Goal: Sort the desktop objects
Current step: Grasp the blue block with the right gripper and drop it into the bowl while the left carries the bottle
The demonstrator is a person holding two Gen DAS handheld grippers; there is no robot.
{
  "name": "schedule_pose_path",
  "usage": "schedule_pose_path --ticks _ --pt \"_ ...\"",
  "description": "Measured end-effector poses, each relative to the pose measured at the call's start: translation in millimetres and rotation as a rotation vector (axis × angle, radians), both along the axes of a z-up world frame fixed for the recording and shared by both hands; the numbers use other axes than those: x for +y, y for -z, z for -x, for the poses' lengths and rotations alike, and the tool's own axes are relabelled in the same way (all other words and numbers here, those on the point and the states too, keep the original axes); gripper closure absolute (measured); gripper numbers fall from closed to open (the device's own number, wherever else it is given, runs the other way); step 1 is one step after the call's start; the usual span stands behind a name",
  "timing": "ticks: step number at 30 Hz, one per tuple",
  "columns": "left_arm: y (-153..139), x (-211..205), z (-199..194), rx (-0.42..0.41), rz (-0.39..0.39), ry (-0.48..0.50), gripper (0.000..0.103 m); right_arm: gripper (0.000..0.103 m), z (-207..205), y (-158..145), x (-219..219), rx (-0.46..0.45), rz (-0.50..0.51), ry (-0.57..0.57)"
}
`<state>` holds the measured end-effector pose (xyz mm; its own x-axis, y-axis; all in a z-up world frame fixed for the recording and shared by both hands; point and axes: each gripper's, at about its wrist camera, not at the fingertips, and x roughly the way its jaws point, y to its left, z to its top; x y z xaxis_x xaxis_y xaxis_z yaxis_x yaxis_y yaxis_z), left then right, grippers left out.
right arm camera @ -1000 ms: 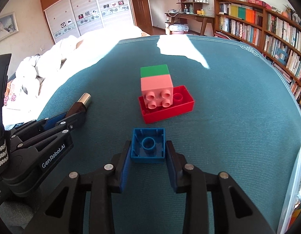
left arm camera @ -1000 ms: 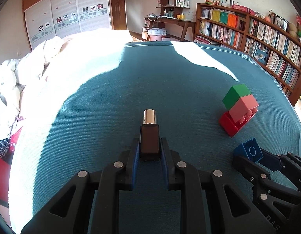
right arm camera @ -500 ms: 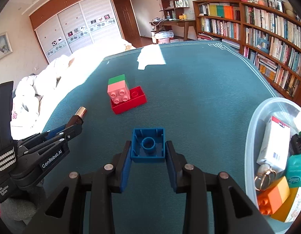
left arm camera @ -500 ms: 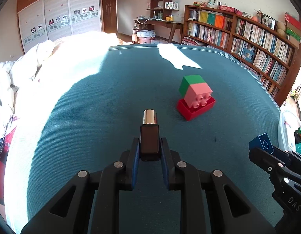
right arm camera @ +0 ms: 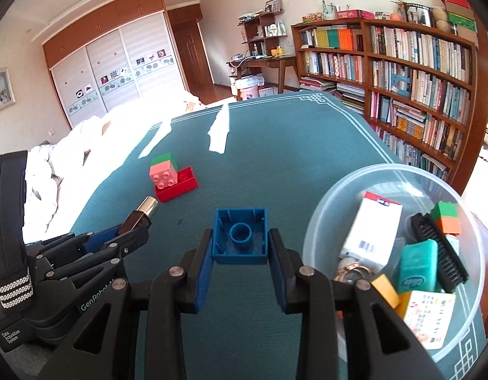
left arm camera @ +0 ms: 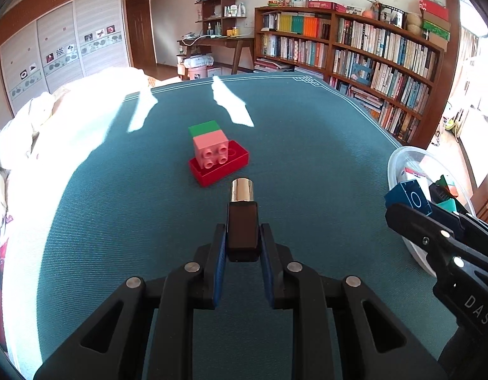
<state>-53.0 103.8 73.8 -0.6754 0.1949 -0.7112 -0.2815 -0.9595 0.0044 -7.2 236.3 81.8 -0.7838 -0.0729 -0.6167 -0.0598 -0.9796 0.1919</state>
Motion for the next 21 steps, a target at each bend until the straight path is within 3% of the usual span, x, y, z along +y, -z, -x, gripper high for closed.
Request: schedule_pose_path --ticks 12,21 --pt "-10 81 -12 -0.017 -0.031 0.192 0.081 0.066 -26 -9 93 0.026 0.013 0.238" --pt "-23 129 -22 0.02 -0.065 0.308 0.081 0.066 -41 -5 124 0.025 0.016 0.322"
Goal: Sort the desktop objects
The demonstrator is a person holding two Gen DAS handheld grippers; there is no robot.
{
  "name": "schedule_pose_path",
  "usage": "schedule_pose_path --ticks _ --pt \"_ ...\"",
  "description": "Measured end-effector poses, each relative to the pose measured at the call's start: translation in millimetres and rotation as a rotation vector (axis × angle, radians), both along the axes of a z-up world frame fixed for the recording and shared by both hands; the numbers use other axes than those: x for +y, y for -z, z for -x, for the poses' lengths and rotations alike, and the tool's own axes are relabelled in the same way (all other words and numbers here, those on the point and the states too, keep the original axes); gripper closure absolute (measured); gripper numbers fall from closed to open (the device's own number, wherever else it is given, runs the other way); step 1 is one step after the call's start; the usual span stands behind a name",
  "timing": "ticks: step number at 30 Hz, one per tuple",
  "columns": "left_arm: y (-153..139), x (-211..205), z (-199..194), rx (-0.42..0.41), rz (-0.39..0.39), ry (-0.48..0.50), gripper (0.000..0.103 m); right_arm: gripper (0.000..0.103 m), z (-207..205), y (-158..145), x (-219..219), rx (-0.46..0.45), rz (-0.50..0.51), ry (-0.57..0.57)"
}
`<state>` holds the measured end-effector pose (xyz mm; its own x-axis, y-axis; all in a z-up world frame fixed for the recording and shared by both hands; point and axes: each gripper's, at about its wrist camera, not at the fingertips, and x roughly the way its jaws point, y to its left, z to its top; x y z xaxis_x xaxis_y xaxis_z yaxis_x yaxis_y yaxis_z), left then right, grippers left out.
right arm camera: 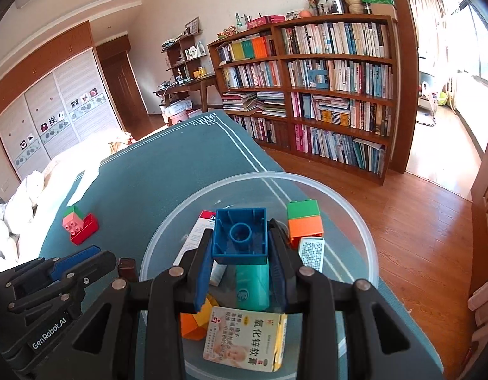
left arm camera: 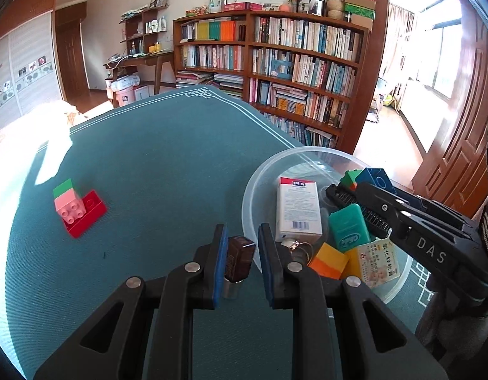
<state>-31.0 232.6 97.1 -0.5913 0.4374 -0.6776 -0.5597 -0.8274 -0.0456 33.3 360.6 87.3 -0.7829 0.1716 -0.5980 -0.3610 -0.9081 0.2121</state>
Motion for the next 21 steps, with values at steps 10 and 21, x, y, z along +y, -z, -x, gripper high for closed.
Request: schedule_pose_path --ticks 10,21 --pt "1 -22 4 -0.03 -0.027 -0.036 0.075 0.052 -3 5 7 0.002 0.044 0.016" --pt "35 -37 6 -0.179 -0.081 -0.008 0.052 0.04 -6 4 -2 0.017 0.043 -0.005"
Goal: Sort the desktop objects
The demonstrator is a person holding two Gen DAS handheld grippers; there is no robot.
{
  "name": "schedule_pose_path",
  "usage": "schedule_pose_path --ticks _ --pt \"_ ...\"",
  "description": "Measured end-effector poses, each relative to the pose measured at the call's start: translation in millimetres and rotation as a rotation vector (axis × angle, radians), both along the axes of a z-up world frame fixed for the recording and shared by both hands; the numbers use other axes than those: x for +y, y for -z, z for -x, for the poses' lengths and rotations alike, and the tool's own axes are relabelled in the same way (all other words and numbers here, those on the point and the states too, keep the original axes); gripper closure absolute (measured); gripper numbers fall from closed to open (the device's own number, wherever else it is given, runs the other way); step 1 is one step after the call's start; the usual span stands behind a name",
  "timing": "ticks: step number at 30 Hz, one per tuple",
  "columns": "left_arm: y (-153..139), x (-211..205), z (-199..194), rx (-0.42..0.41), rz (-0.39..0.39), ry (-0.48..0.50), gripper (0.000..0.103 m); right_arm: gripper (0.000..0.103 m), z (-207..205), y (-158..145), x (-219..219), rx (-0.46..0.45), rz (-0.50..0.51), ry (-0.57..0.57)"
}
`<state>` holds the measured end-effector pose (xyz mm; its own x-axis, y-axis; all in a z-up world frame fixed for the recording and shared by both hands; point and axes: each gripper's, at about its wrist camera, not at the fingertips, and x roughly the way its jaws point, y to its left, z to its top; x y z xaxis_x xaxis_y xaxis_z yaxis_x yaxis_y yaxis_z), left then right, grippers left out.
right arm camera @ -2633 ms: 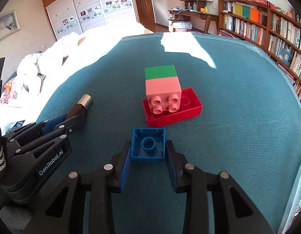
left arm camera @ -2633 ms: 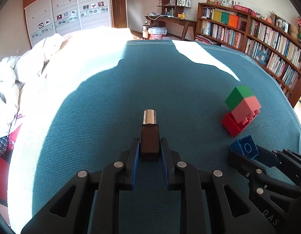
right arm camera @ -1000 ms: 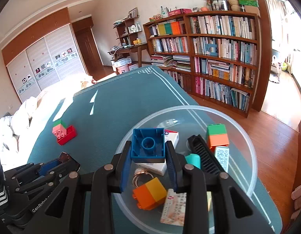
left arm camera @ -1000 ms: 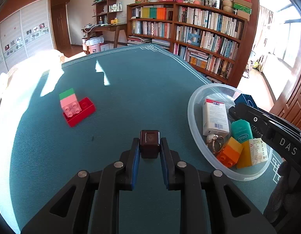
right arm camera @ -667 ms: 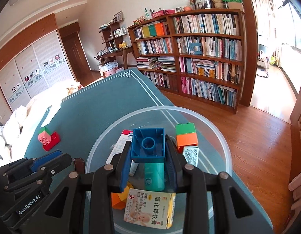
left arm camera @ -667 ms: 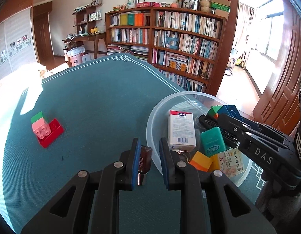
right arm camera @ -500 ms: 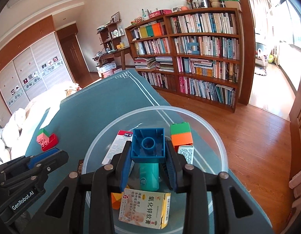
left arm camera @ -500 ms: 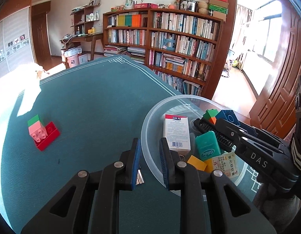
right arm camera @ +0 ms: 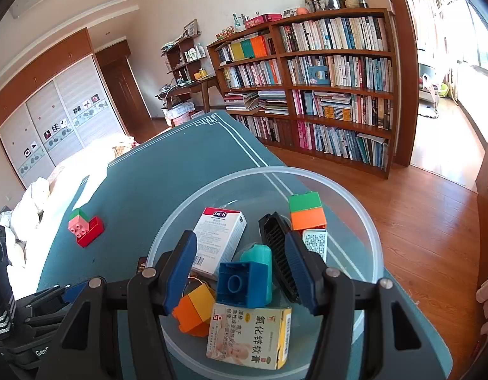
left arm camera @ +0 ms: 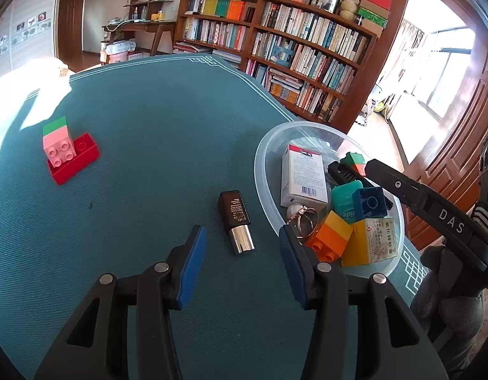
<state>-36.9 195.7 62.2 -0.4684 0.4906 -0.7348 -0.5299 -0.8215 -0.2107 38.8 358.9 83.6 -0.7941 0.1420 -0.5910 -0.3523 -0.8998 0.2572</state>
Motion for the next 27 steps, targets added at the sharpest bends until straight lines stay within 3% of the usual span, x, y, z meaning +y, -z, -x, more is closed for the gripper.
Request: schedule_pose_path --ticks 6,14,16,18,23,27 --pt "27 13 16 -0.019 0.097 -0.033 0.052 0.04 -1 -1 -1 0.006 -0.001 -0.005" --pt "27 22 36 0.002 0.105 -0.069 0.053 0.04 -1 0 -8 0.007 -0.014 -0.02" --pt "28 24 38 0.003 0.098 -0.06 0.074 0.04 -1 0 -10 0.006 -0.021 -0.027" --pt "28 23 36 0.017 0.11 -0.068 0.081 0.04 -2 1 -11 0.006 -0.029 -0.032" --pt "8 12 25 0.079 0.084 -0.118 0.081 0.04 -6 -2 -8 0.022 -0.048 -0.013" --pt "-21 21 13 0.143 0.024 -0.054 0.081 0.04 -8 -5 -2 0.037 -0.042 0.014"
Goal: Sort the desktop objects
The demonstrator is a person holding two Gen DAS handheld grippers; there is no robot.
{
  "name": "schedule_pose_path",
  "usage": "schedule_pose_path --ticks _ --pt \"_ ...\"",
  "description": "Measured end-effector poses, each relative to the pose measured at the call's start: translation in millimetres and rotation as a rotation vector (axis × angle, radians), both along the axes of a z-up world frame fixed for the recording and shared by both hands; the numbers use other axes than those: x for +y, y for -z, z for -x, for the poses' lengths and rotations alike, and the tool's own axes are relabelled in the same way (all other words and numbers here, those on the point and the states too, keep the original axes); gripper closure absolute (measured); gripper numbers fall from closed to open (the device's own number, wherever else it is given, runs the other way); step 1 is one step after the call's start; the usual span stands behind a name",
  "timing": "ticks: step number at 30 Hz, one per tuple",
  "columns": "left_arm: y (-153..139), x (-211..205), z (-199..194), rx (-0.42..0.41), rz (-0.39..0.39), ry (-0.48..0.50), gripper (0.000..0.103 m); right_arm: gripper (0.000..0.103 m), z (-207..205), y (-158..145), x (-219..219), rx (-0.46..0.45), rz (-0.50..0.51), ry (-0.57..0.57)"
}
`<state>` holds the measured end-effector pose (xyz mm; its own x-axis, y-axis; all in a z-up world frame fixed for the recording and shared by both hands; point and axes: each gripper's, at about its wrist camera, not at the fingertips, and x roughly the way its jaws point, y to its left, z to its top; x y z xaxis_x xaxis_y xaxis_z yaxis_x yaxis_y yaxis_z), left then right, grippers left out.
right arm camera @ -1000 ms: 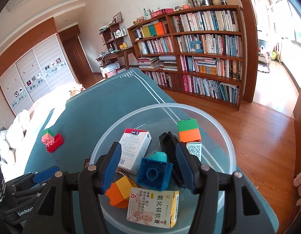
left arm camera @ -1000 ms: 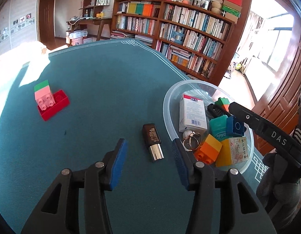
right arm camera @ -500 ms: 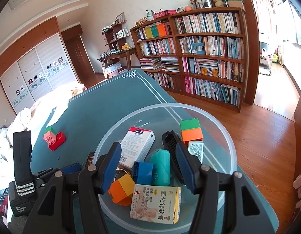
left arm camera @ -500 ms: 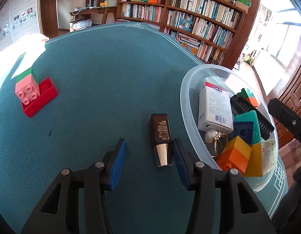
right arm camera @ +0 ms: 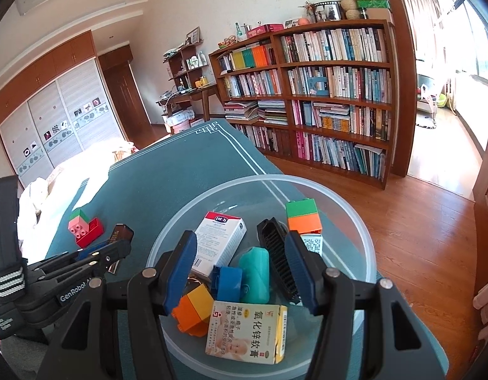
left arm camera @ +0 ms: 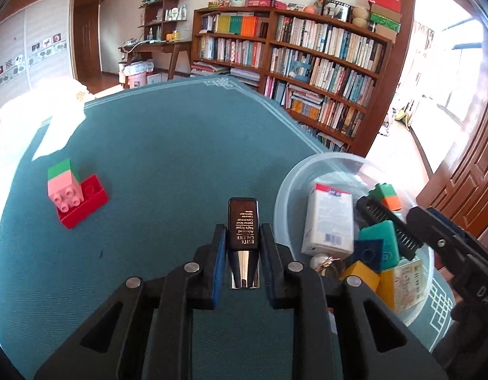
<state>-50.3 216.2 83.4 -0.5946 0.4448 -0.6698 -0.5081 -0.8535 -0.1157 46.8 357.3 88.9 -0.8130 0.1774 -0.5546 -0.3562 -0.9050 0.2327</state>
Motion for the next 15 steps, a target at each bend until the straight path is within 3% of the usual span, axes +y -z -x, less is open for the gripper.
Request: schedule_pose_path --ticks 7,11,15 --pt "-17 44 -12 -0.036 -0.094 0.206 0.08 0.04 -10 -5 15 0.013 0.004 0.076" --pt "-15 53 -15 -0.03 -0.052 0.176 0.051 0.04 -12 -3 22 0.001 0.017 0.1" --pt "-14 36 -10 -0.024 -0.058 0.133 0.05 0.04 -9 -2 19 -0.003 0.023 0.087"
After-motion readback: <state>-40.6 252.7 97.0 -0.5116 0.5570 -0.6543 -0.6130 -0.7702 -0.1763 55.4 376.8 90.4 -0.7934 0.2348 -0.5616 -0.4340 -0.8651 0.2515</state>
